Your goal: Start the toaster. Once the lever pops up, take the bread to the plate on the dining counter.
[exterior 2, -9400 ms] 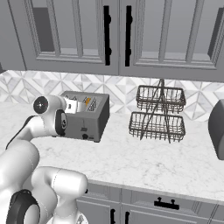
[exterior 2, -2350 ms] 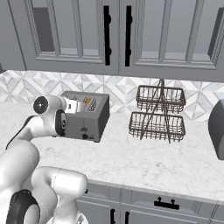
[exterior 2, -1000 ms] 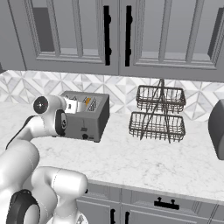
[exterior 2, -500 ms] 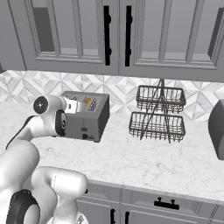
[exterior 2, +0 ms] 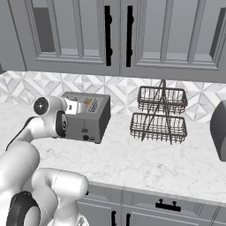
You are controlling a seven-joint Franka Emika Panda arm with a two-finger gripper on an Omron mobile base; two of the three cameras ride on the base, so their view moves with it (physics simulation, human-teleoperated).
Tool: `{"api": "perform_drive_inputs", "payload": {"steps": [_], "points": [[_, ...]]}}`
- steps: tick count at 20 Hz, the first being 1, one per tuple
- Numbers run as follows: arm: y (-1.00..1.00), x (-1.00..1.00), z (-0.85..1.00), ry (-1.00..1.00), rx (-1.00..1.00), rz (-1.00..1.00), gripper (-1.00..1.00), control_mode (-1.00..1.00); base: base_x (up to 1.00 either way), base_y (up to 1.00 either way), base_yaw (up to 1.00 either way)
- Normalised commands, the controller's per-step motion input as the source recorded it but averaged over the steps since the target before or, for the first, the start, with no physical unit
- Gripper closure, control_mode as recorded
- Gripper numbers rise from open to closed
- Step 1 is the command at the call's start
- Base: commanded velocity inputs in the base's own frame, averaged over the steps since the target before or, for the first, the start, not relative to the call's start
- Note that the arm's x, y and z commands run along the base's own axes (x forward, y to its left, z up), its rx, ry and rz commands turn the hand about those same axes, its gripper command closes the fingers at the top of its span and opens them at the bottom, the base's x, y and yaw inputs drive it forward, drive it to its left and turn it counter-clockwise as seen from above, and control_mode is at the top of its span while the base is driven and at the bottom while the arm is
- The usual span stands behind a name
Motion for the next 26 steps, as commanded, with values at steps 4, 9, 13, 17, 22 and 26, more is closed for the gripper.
{"api": "perform_drive_inputs", "payload": {"steps": [4, 9, 13, 17, 22, 26], "points": [[0.00, 0.00, 0.00, 0.00, 0.00, 0.00, -1.00, -1.00, 0.00, 0.00, 0.00], [0.00, 0.00, 0.00, 0.00, 0.00, 0.00, -1.00, -1.00, 0.00, 0.00, 0.00], [0.00, 0.00, 0.00, 0.00, 0.00, 0.00, -1.00, -1.00, 0.00, 0.00, 0.00], [0.00, 0.00, 0.00, 0.00, 0.00, 0.00, -1.00, -1.00, 0.00, 0.00, 0.00], [0.00, 0.00, 0.00, 0.00, 0.00, 0.00, -1.00, -1.00, 0.00, 0.00, 0.00], [0.00, 0.00, 0.00, 0.00, 0.00, 0.00, -1.00, -1.00, 0.00, 0.00, 0.00]]}}
